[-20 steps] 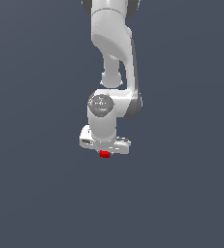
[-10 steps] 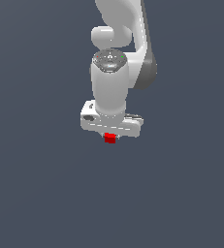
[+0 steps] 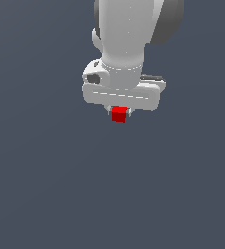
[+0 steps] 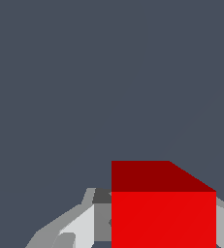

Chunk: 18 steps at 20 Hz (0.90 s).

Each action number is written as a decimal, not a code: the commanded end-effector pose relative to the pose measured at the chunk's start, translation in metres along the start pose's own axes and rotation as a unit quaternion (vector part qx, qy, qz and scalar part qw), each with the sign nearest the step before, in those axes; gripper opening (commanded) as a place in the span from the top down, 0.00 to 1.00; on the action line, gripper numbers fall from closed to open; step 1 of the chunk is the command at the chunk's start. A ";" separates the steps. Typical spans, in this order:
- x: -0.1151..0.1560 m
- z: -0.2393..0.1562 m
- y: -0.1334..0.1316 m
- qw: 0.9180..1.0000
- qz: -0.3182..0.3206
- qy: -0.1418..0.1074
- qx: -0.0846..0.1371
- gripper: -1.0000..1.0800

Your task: Pick up the red cube and move it to a goal position.

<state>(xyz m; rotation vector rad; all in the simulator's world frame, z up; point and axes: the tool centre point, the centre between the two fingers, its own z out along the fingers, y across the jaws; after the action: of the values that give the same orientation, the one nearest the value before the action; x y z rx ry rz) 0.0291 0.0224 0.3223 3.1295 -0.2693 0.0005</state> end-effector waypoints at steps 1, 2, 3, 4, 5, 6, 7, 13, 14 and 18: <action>-0.004 -0.029 -0.006 1.000 0.000 0.000 0.000 1.00; -0.005 -0.040 -0.008 1.000 0.000 0.000 0.000 1.00; -0.006 -0.051 -0.010 1.000 0.000 0.000 0.000 1.00; -0.007 -0.062 -0.012 1.000 0.000 0.000 0.000 1.00; -0.008 -0.073 -0.014 1.000 0.000 0.000 0.000 1.00; -0.009 -0.083 -0.017 1.000 0.000 0.000 0.000 1.00; -0.010 -0.093 -0.019 1.000 0.000 0.000 0.000 1.00; -0.013 -0.139 -0.028 1.000 0.000 0.000 0.000 1.00; -0.013 -0.145 -0.030 1.000 0.000 0.000 0.000 1.00; -0.014 -0.162 -0.033 1.000 0.000 0.000 0.000 1.00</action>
<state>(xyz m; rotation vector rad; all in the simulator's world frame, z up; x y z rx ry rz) 0.0215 0.0565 0.4781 3.1300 -0.2687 0.0010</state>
